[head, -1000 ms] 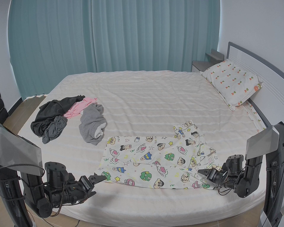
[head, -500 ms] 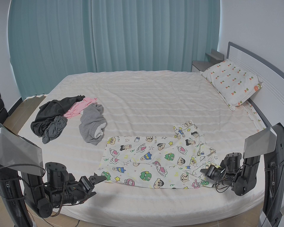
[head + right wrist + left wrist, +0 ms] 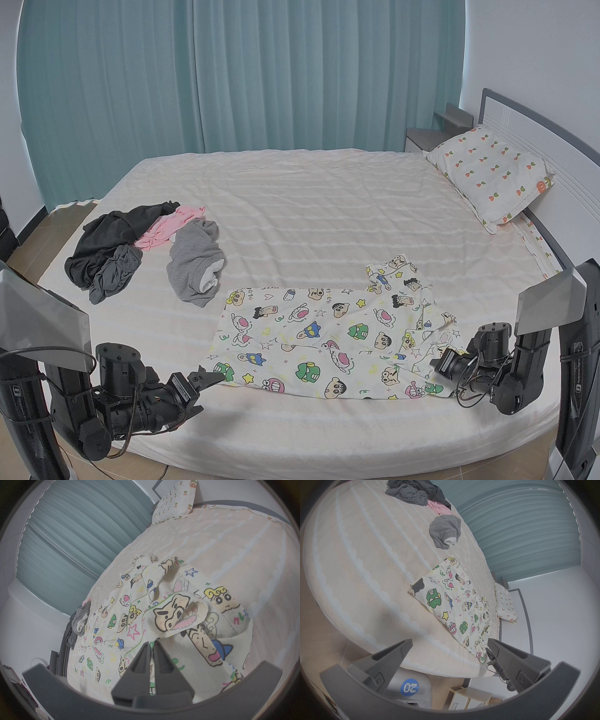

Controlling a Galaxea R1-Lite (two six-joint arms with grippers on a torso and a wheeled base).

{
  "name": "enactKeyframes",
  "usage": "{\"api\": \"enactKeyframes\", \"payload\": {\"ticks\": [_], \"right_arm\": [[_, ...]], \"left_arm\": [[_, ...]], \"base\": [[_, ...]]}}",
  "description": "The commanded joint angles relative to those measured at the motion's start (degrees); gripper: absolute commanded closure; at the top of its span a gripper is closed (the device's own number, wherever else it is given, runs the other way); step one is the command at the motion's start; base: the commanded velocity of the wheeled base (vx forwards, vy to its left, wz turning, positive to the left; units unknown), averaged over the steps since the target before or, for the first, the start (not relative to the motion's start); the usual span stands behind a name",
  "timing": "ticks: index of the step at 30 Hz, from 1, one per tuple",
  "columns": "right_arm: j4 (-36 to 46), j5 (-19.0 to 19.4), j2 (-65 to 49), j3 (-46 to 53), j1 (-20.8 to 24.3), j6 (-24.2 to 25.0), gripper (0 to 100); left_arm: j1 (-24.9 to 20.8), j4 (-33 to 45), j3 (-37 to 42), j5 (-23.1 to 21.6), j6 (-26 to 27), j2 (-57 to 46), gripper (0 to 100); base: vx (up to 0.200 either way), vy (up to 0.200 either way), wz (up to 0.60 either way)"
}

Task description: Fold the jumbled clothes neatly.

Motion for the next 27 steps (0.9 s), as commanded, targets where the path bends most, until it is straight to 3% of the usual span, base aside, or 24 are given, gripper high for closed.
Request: {"api": "enactKeyframes", "payload": {"ticks": [1,9,27], "right_arm": [[-2.21,-0.49,-3.24,2.44,1.69,-0.03,100],[-4.75,-4.89,-6.85,5.96,5.21,-0.56,100],[-4.93,-9.55,-7.2,12.46,12.94,-1.97,100]], "left_arm": [[-0.17,-0.02,0.01,-0.01,-0.02,0.14,0],[-0.26,-0.02,0.01,0.08,-0.02,0.14,0],[-1.4,-2.65,0.54,2.45,0.07,2.25,0]], "base": [[0.0,0.0,0.0],[0.0,0.0,0.0],[0.0,0.0,0.0]]}}
